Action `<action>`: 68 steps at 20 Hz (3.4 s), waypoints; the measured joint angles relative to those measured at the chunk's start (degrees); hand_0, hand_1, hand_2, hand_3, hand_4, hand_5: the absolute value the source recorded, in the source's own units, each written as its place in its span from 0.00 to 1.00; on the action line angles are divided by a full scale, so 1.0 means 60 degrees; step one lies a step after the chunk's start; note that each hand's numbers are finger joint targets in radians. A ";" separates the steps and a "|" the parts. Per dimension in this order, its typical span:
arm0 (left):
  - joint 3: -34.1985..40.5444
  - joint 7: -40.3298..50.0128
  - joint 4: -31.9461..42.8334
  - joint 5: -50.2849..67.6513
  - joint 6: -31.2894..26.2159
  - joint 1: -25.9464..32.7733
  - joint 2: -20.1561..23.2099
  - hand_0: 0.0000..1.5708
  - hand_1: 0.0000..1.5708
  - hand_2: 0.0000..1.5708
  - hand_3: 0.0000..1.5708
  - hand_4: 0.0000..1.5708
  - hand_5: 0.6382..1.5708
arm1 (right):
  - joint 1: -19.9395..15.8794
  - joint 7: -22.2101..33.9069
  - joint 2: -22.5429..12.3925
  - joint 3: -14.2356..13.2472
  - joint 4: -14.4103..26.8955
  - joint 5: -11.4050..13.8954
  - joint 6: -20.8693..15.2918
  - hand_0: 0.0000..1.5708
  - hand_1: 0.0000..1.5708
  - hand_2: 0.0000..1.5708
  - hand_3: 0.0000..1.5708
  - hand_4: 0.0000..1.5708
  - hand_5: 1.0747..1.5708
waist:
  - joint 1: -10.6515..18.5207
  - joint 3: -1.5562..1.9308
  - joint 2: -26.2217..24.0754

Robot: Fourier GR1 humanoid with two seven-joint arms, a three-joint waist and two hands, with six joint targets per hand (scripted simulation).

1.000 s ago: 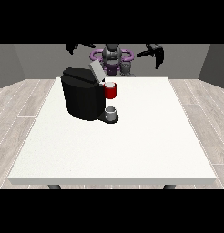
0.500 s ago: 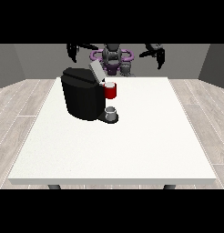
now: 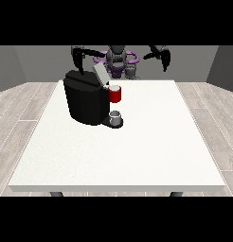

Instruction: Insert the coffee pod into the coffee machine and close the lid

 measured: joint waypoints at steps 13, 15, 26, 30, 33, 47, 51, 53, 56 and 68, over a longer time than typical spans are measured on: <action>-0.0014 0.0557 -0.2172 0.0582 0.0009 0.0924 0.0432 0.00 0.00 0.00 0.00 0.23 1.00 | -0.1201 -0.0201 0.0116 0.0519 0.0636 0.0144 0.0252 0.00 0.00 0.00 0.00 0.05 1.00 | -0.0329 0.0002 0.0970; -0.0063 0.0567 -0.2371 0.0555 0.0151 0.1044 0.0420 0.00 0.00 0.00 0.00 0.20 1.00 | -0.1341 -0.0337 0.0115 0.0539 0.0695 0.0155 0.0272 0.00 0.00 0.00 0.00 0.08 1.00 | -0.0399 -0.0001 0.1106; 0.0020 0.0467 -0.2459 0.0554 0.0272 0.1018 0.0759 0.00 0.00 0.00 0.00 0.23 1.00 | -0.2482 0.0012 0.0017 0.0951 0.0899 0.0753 0.0018 0.00 0.00 0.00 0.00 0.07 1.00 | -0.0392 0.0042 0.1680; -0.0129 0.0712 -0.2598 0.0515 0.0356 0.0864 0.0649 0.00 0.00 0.00 0.00 0.24 1.00 | -0.2775 0.0189 -0.0178 0.0967 0.0941 0.0926 0.0005 0.00 0.00 0.00 0.00 0.00 1.00 | -0.0253 0.0067 0.1854; -0.0224 0.0737 -0.2566 0.0471 0.0369 0.0731 0.0605 0.00 0.00 0.00 0.00 0.23 1.00 | -0.2880 0.0370 -0.0146 0.1079 0.0837 0.1179 -0.0228 0.00 0.00 0.00 0.00 0.00 1.00 | -0.0229 0.0085 0.1951; -0.0576 0.0444 -0.2437 0.0467 -0.0005 0.0186 0.0599 0.00 0.00 0.00 0.00 0.28 1.00 | -0.3502 0.2187 -0.1085 0.1202 0.0234 0.2430 -0.0671 0.00 0.00 0.00 0.00 0.06 1.00 | 0.0729 0.0244 0.2558; -0.0671 0.0412 -0.2420 0.0447 -0.0070 -0.0134 0.0587 0.00 0.00 0.00 0.00 0.25 1.00 | -0.3606 0.2820 -0.1459 0.1083 -0.0141 0.2639 -0.0565 0.00 0.00 0.00 0.00 0.03 1.00 | 0.1070 0.0298 0.2838; -0.0758 0.0389 -0.2439 0.0426 -0.0112 -0.0256 0.0555 0.00 0.00 0.00 0.00 0.27 1.00 | -0.3692 0.2973 -0.1680 0.0961 -0.0273 0.2707 -0.0491 0.00 0.00 0.00 0.00 0.00 1.00 | 0.1288 0.0326 0.2995; -0.0861 0.0388 -0.2463 0.0449 -0.0236 -0.0511 0.0542 0.00 0.00 0.00 0.00 0.28 1.00 | -0.3834 0.3150 -0.1996 0.0829 -0.0370 0.2928 -0.0458 0.00 0.00 0.00 0.00 0.00 1.00 | 0.1672 0.0379 0.3205; -0.1268 0.0371 -0.2457 0.0499 -0.0527 -0.1306 0.0289 0.00 0.00 0.00 0.00 0.14 1.00 | -0.4253 0.4373 -0.2642 -0.0273 -0.1268 0.2650 -0.0253 0.00 0.00 0.00 0.00 0.00 1.00 | 0.3104 0.0407 0.3993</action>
